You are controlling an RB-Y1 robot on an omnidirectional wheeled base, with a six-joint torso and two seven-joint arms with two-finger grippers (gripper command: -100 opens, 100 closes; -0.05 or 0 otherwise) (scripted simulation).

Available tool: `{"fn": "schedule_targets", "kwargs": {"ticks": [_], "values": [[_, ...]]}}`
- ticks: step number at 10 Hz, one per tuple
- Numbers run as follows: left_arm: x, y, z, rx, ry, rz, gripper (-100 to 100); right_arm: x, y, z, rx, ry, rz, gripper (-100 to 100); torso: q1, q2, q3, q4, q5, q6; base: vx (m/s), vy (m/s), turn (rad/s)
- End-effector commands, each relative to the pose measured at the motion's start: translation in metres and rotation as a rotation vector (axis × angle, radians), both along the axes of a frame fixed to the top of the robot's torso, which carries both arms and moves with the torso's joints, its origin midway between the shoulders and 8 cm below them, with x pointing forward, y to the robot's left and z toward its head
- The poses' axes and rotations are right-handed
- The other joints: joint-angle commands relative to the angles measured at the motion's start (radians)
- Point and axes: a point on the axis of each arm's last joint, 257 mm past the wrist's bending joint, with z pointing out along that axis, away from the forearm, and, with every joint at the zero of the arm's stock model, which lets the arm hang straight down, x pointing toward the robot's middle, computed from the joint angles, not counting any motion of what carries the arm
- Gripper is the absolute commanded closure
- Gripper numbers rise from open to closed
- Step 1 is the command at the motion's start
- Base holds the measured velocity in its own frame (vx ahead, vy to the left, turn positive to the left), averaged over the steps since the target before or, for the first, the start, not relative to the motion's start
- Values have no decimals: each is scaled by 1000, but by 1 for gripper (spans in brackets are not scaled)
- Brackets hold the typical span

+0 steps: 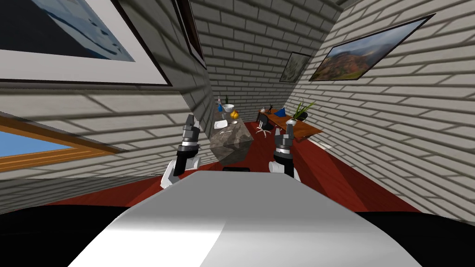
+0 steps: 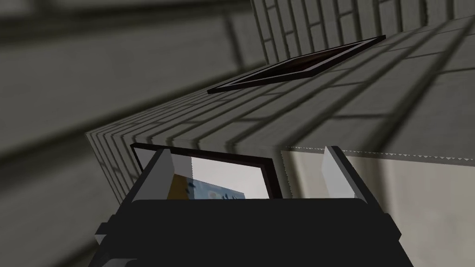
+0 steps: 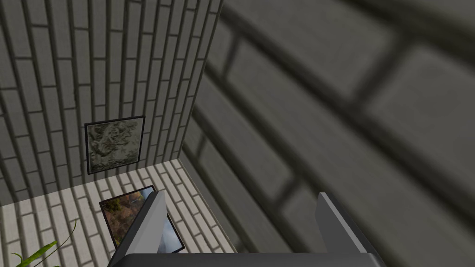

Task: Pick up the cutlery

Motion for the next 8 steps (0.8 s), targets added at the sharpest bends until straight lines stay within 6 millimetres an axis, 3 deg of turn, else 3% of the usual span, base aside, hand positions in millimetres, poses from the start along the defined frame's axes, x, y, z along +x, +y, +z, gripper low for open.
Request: {"fn": "schedule_targets", "kwargs": {"ticks": [1,8], "values": [[10,6,-7,4,41,17,-100,0,0,0,0,0,0,0,0,0,0,0,0,0,-8,1,-58],[52,33,-35,45,189,102,-100,0,0,0,0,0,0,0,0,0,0,0,0,0,-8,-1,-89]]}}
